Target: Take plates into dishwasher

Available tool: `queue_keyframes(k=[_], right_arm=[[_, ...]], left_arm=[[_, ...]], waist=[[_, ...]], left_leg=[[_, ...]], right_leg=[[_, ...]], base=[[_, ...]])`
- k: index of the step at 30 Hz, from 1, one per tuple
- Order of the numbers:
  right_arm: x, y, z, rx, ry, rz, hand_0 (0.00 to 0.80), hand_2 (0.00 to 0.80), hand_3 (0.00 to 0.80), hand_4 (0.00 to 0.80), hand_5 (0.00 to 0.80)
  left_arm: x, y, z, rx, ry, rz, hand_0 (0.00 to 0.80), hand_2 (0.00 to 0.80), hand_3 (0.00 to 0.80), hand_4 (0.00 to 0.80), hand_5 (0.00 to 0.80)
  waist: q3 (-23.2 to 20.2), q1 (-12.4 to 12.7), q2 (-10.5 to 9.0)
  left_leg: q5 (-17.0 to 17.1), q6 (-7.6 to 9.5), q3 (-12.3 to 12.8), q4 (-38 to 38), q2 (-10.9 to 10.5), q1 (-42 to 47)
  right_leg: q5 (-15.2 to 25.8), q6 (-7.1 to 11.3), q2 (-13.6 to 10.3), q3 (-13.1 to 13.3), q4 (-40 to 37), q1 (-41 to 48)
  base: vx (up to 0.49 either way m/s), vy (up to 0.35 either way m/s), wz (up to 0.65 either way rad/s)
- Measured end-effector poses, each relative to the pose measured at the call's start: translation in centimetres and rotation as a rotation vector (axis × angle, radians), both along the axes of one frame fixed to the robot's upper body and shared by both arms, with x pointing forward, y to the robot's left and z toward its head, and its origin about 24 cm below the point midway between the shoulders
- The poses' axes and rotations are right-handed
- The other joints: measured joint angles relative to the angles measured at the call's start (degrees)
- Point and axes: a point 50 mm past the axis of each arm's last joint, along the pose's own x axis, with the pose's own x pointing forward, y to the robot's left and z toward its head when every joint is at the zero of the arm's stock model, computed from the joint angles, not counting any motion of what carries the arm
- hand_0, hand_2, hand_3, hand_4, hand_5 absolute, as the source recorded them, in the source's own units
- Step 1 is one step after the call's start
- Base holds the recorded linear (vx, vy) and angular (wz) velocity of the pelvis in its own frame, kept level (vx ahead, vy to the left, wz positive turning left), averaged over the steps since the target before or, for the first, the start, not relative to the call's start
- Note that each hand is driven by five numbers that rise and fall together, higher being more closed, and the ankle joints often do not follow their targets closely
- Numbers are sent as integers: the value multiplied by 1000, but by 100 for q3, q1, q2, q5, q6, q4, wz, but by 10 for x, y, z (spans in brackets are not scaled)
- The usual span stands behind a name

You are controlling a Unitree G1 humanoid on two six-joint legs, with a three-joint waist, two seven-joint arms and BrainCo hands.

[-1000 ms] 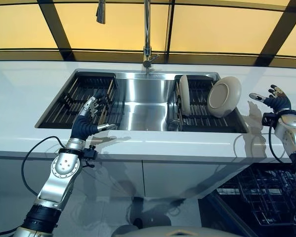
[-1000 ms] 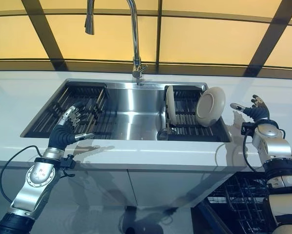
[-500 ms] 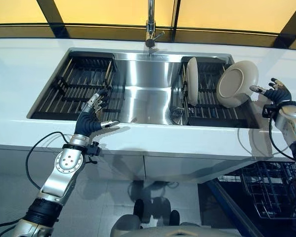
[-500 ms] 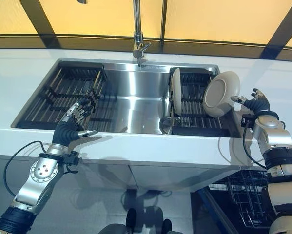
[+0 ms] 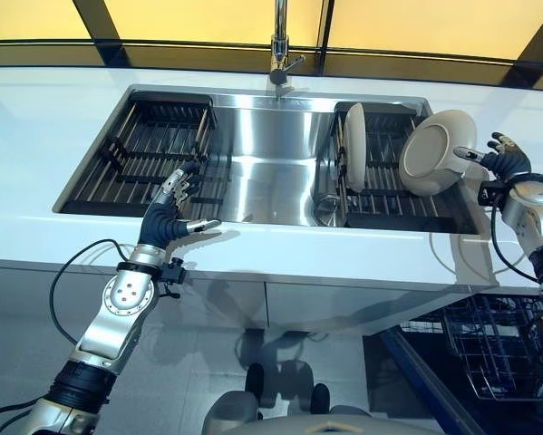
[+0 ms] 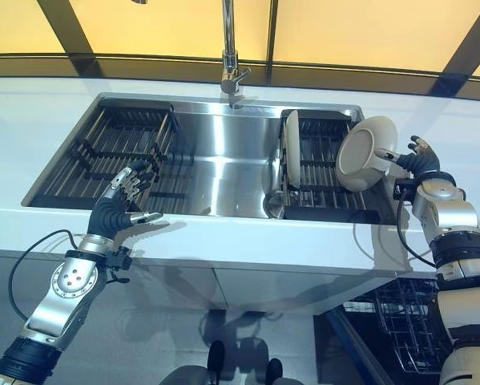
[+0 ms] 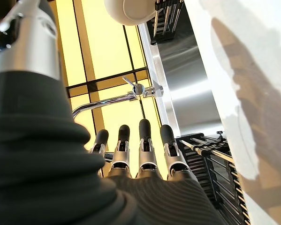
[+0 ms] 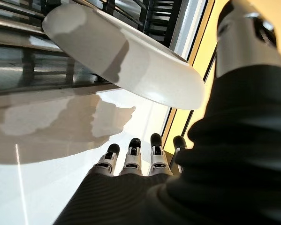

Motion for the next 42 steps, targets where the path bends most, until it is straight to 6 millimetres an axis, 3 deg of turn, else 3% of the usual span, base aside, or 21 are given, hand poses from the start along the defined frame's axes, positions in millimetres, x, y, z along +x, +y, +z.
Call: queue_keyframes(k=[8, 17, 25, 26, 28, 29, 30, 42], right_arm=[[8, 9, 12, -34, -7, 32, 0, 0, 0, 0, 0], [8, 10, 4, -69, 67, 44, 0, 0, 0, 0, 0], [13, 13, 7, -124, 123, 62, 0, 0, 0, 0, 0], [12, 12, 7, -119, 133, 62, 88, 88, 88, 88, 88], [12, 11, 5, -116, 143, 63, 424, 424, 424, 424, 424], [12, 11, 5, -121, 146, 63, 646, 646, 646, 646, 646], [12, 10, 5, -121, 148, 61, 800, 800, 800, 800, 800], [15, 11, 13, -212, 155, 37, 800, 800, 800, 800, 800]], left_arm=[[0, 0, 0, -2, -4, -1, 0, 0, 0, 0, 0], [0, 0, 1, -6, -12, 3, 0, 0, 0, 0, 0], [0, 0, 1, -7, -12, 3, 0, 0, 0, 0, 0], [0, 0, 1, -7, -13, 3, 0, 0, 0, 0, 0], [0, 0, 1, -7, -12, 3, 0, 0, 0, 0, 0], [0, -1, 1, -7, -12, 2, 0, 0, 0, 0, 0], [0, -1, 1, -7, -12, 1, 0, 0, 0, 0, 0], [-1, -5, -1, -8, -14, -17, 0, 0, 0, 0, 0]], waist=[[20, 3, 33], [23, 157, 39], [23, 182, 39], [23, 185, 39], [24, 193, 39], [24, 201, 39], [24, 217, 39], [23, 218, 37]], left_leg=[[15, -2, -72, 1, -9, 2], [55, -7, -155, 0, -17, 9], [66, -4, -182, 0, -25, 7], [67, -5, -186, 1, -25, 6], [68, -6, -189, 1, -25, 6], [69, -6, -190, 1, -25, 6], [70, -6, -192, 1, -25, 7], [76, -5, -194, 1, -25, 15]], right_leg=[[-4, 2, -1, -58, 19, 30], [-4, 0, -1, -143, -1, 74], [-4, 0, -3, -164, 1, 86], [-4, 0, -2, -166, 1, 86], [-4, 0, -1, -168, 2, 88], [-4, 0, -1, -169, 1, 89], [-4, 0, -1, -170, 2, 90], [-3, -1, -1, -170, 21, 99]], base=[[8, 9, 3], [8, 10, 5], [1, 3, 1], [0, 0, 0], [0, 0, 0], [0, 0, 0], [0, 0, 0], [0, 0, 0]])
